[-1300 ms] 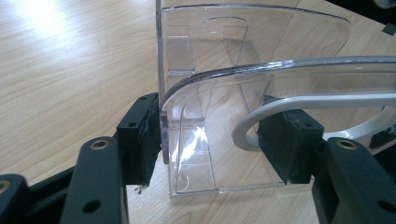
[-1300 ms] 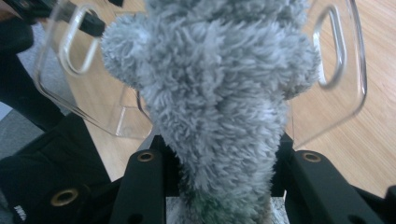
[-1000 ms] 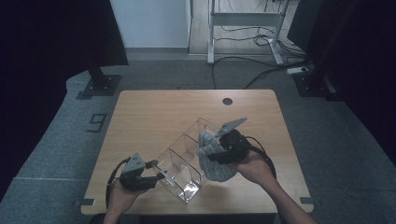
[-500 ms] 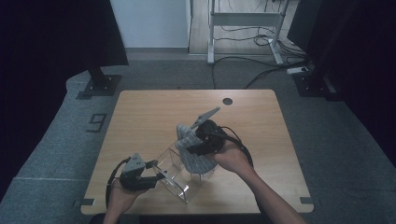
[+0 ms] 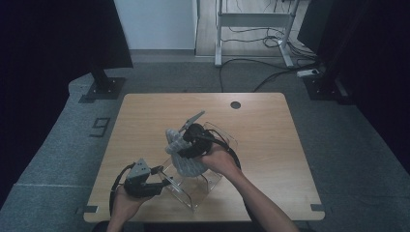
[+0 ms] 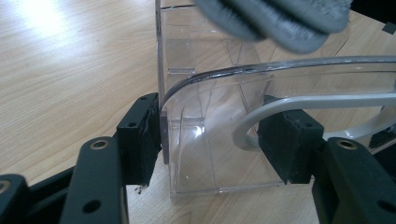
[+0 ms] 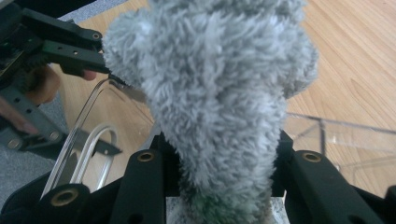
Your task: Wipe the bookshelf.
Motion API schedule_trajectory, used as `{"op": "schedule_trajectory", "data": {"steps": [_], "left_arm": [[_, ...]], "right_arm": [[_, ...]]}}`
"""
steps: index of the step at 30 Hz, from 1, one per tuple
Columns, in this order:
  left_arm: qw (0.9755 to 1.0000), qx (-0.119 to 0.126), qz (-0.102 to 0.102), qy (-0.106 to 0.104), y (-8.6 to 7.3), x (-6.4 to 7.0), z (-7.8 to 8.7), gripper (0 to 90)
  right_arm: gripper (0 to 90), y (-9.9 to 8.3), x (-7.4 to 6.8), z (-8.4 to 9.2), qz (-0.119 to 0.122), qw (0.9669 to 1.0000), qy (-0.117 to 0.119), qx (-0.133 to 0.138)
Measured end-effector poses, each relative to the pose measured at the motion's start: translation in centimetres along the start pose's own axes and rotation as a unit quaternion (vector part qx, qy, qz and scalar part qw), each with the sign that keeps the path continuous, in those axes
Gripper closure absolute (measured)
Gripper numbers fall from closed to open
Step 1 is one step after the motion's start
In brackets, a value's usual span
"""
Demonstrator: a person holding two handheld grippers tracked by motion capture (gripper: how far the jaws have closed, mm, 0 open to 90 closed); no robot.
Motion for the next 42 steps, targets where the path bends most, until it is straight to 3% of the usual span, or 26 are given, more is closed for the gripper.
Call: {"op": "schedule_trajectory", "data": {"steps": [7, 12, 19, 42], "left_arm": [[1.0, 0.001, 0.002, 0.0, 0.0, 0.0, 0.0, 40.1], [1.0, 0.0, 0.002, 0.001, 0.0, 0.0, 0.0, 40.2], [1.0, -0.002, 0.004, 0.003, 0.0, 0.0, 0.0, 40.3], [1.0, -0.002, 0.005, 0.004, 0.0, 0.0, 0.0, 40.4]], "right_arm": [[61.4, 0.0, -0.3, -2.4, 0.012, 0.9996, -0.013, -0.022], [61.7, -0.3, -0.5, -2.9, 0.024, 0.9991, -0.022, -0.027], [61.6, -1.3, -0.6, -2.2, 0.025, 0.9992, -0.017, -0.026], [61.6, -6.9, -1.4, 1.2, 0.017, 0.9998, 0.004, -0.007]]}}
Point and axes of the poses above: each handheld gripper's, and its own axes: z roughly backward along the jaws, y roughly out of its top, x roughly to its right, the point moved 4 cm from there along -z, roughly forward along the jaws, and after that the axes turned 1 degree about -y, right-handed, at the moved point
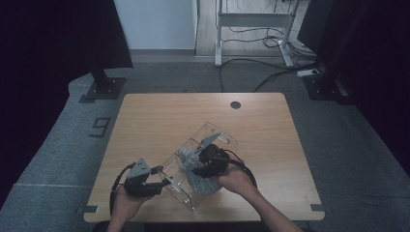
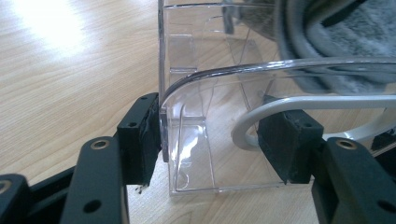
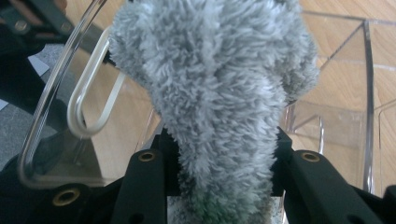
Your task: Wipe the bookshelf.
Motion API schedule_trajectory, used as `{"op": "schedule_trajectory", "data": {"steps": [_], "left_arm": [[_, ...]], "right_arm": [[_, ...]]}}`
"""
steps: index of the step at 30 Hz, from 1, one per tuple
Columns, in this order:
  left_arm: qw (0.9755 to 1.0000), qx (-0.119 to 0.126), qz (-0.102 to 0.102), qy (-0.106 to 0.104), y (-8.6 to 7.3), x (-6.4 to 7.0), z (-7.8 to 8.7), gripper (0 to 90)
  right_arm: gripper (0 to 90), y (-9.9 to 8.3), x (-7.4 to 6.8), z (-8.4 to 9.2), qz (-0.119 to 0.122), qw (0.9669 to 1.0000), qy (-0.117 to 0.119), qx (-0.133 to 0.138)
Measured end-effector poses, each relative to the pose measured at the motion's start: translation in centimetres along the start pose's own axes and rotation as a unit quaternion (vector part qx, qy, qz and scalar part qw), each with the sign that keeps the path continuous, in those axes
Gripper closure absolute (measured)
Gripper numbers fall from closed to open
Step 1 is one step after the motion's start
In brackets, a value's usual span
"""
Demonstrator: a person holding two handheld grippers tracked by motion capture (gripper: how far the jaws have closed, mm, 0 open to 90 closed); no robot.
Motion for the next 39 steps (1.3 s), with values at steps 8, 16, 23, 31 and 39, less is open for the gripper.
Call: {"op": "schedule_trajectory", "data": {"steps": [8, 16, 23, 31, 39], "left_arm": [[1.0, 0.0, 0.0, 0.0, 0.0, 0.0, 0.0, 40.4], [1.0, 0.0, 0.001, 0.0, 0.0, 0.0, 0.0, 40.4], [1.0, 0.001, 0.001, 0.001, 0.0, 0.0, 0.0, 40.4], [1.0, 0.002, 0.003, 0.004, 0.0, 0.0, -0.1, 40.4], [0.9999, 0.003, 0.006, 0.008, 0.2, 0.0, -0.2, 40.5]], "right_arm": [[61.6, -1.6, -0.3, 0.7, -0.008, 0.9999, 0.004, 0.005], [61.6, -3.1, -0.6, 1.0, -0.005, 1.0, 0.001, 0.007], [61.6, -4.6, -0.8, 0.6, -0.006, 1.0, -0.001, 0.005], [61.6, -5.9, -0.9, -0.4, -0.003, 0.9999, -0.01, -0.002], [61.8, -6.9, -0.6, -1.6, -0.009, 0.9999, -0.013, -0.005]]}}
Point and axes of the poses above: each handheld gripper's, and its own axes: z roughly backward along the jaws, y roughly out of its top, x roughly to its right, the point moved 4 cm from there along -z, roughly forward along the jaws, and after that the axes turned 1 degree about -y, right-handed, at the moved point
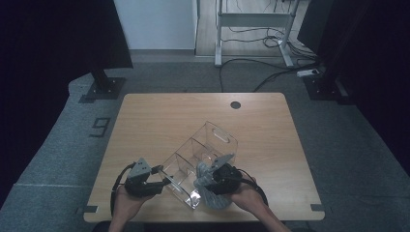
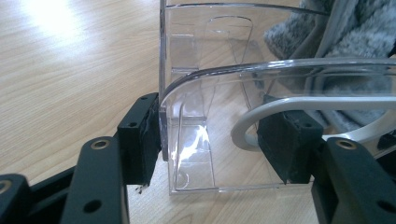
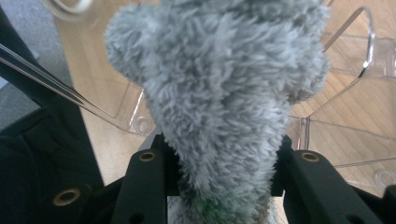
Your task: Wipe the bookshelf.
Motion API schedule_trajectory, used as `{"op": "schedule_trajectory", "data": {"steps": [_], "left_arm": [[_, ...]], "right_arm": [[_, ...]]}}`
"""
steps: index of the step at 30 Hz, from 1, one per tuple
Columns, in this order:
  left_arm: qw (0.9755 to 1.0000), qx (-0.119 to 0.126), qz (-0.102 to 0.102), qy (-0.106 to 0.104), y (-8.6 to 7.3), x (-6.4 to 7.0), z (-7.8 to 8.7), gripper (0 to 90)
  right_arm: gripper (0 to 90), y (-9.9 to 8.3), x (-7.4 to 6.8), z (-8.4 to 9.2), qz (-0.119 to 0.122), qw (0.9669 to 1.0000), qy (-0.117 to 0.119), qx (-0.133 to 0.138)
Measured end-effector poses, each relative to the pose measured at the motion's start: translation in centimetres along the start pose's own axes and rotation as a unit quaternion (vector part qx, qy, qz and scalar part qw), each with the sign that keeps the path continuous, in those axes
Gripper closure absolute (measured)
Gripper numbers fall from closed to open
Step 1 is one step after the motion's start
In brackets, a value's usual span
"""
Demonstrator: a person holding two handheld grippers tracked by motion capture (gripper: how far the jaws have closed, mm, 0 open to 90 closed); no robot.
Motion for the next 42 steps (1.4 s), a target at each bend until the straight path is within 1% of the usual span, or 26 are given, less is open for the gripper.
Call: {"op": "schedule_trajectory", "data": {"steps": [3, 4, 7, 8, 11, 13, 24, 26, 34, 39, 42], "left_arm": [[1.0, -0.001, 0.001, 0.001, 0.1, -0.1, -0.1, 40.5], [1.0, 0.0, 0.001, 0.002, 0.1, -0.1, -0.1, 40.5], [1.0, 0.0, 0.003, 0.004, 0.3, -0.3, -0.3, 40.5], [1.0, 0.0, 0.003, 0.005, 0.3, -0.3, -0.3, 40.5], [1.0, -0.001, 0.004, 0.006, 0.4, -0.5, -0.5, 40.6], [1.0, 0.0, 0.005, 0.007, 0.5, -0.6, -0.5, 40.6], [0.9999, 0.001, 0.007, 0.011, 1.0, -1.4, -1.2, 40.6], [0.9999, 0.001, 0.008, 0.013, 1.2, -1.5, -1.4, 40.6], [0.9997, 0.003, 0.011, 0.019, 1.8, -2.0, -2.1, 40.7], [0.9997, 0.005, 0.008, 0.022, 1.8, -2.0, -2.1, 40.7], [0.9997, 0.006, 0.006, 0.023, 1.8, -2.1, -2.1, 40.2]], "right_arm": [[61.8, -0.4, 0.1, -0.7, -0.001, 0.9999, -0.007, -0.008], [61.8, -0.5, 0.2, -0.9, 0.001, 1.0, -0.006, -0.006], [61.8, -0.6, 0.5, -1.2, -0.009, 0.9999, -0.002, -0.004], [61.8, -0.7, 0.6, -1.4, -0.009, 1.0, -0.002, -0.001], [61.9, -0.9, 0.9, -1.9, -0.016, 0.9999, -0.004, -0.003], [62.0, -1.0, 1.0, -2.0, -0.015, 0.9999, -0.003, -0.004], [62.4, -1.6, 2.0, -3.7, -0.02, 0.9995, -0.018, -0.014], [62.4, -1.6, 2.3, -3.9, -0.021, 0.9995, -0.02, -0.012], [62.7, -1.6, 3.4, -4.6, -0.033, 0.9988, -0.033, -0.013], [62.5, -1.5, 3.4, -4.4, -0.042, 0.9985, -0.031, -0.014], [62.7, -1.5, 3.5, -4.0, -0.041, 0.9987, -0.027, -0.014]]}}
Point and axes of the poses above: each handheld gripper's, and its own axes: z roughly backward along the jaws, y roughly out of its top, x roughly to its right, the point moved 4 cm from there along -z, roughly forward along the jaws, and after that the axes turned 1 degree about -y, right-handed, at the moved point
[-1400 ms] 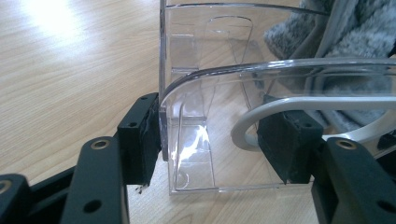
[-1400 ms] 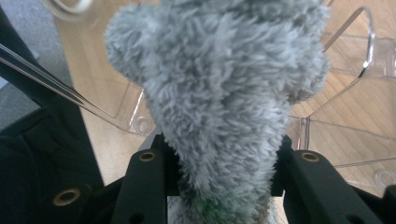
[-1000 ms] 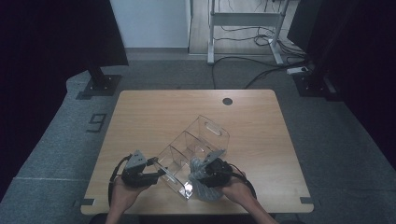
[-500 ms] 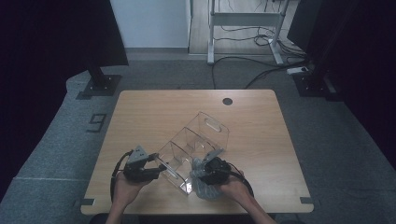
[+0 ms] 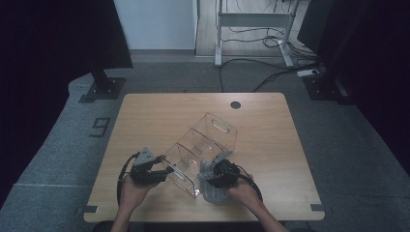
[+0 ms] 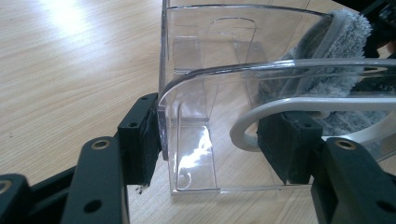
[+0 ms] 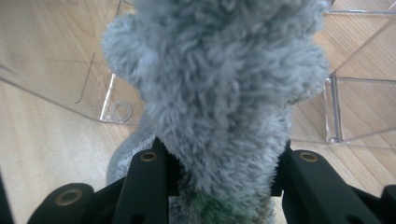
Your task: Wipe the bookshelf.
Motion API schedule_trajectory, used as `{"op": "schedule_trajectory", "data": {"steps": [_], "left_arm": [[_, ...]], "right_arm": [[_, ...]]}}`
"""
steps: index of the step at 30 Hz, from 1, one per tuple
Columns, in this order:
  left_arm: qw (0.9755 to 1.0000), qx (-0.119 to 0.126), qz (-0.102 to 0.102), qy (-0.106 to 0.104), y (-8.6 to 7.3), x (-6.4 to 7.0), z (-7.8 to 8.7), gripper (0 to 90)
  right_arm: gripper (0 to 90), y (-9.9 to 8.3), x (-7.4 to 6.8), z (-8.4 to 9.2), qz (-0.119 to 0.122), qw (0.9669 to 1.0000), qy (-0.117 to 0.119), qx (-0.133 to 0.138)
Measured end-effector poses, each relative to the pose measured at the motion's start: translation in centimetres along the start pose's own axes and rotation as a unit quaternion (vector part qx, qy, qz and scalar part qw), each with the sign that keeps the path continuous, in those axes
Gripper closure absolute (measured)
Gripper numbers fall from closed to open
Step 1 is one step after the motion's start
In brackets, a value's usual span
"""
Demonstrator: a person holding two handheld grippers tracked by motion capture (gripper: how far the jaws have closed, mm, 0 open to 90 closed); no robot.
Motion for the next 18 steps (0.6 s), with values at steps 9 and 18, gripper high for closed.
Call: {"op": "schedule_trajectory", "data": {"steps": [9, 18], "left_arm": [[1.0, 0.002, 0.003, -0.005, -0.2, 0.1, 0.5, 25.0], [0.9997, -0.013, -0.018, -0.006, -1.2, 0.2, 1.5, 18.9]], "right_arm": [[63.1, 0.4, -0.2, 3.4, 0.001, 0.9999, 0.006, 0.013], [63.1, 1.5, -0.3, 6.7, -0.001, 0.9993, 0.022, 0.029]]}}
Point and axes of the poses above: each handheld gripper's, and its own axes: z roughly backward along the jaws, y roughly out of its top, x roughly to its right, the point moved 4 cm from there along -z, roughly forward along the jaws, and after that the axes turned 1 degree about -y, right-handed, at the moved point
